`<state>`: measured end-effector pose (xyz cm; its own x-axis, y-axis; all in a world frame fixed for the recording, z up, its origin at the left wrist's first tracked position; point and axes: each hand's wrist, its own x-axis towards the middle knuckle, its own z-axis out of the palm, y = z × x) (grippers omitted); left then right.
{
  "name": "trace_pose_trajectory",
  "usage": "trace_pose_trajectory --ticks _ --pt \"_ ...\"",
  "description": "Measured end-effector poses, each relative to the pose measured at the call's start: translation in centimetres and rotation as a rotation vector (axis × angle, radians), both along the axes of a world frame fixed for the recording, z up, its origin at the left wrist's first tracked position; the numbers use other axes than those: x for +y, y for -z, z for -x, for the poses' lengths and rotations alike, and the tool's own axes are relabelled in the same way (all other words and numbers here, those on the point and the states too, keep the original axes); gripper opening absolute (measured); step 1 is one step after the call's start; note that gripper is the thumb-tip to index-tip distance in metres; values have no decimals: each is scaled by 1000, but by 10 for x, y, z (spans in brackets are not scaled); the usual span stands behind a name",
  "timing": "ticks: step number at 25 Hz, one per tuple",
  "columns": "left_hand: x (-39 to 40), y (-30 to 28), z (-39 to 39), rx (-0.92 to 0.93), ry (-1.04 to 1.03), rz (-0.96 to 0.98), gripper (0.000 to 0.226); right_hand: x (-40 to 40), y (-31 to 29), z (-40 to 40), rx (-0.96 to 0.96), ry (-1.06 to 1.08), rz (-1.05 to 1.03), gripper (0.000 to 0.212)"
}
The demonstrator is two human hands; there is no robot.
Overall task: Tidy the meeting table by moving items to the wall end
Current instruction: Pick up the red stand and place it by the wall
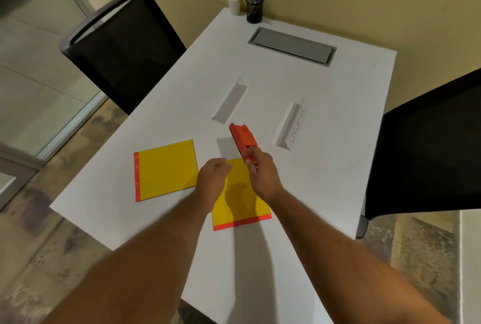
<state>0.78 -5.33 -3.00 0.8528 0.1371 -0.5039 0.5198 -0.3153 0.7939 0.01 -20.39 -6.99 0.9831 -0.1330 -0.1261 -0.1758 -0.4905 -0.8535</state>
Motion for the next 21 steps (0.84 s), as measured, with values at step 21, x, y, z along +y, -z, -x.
trace_pose_trajectory --ticks 21 --pt "-4 -96 276 -26 17 524 26 -3 -135 307 134 254 -494 15"
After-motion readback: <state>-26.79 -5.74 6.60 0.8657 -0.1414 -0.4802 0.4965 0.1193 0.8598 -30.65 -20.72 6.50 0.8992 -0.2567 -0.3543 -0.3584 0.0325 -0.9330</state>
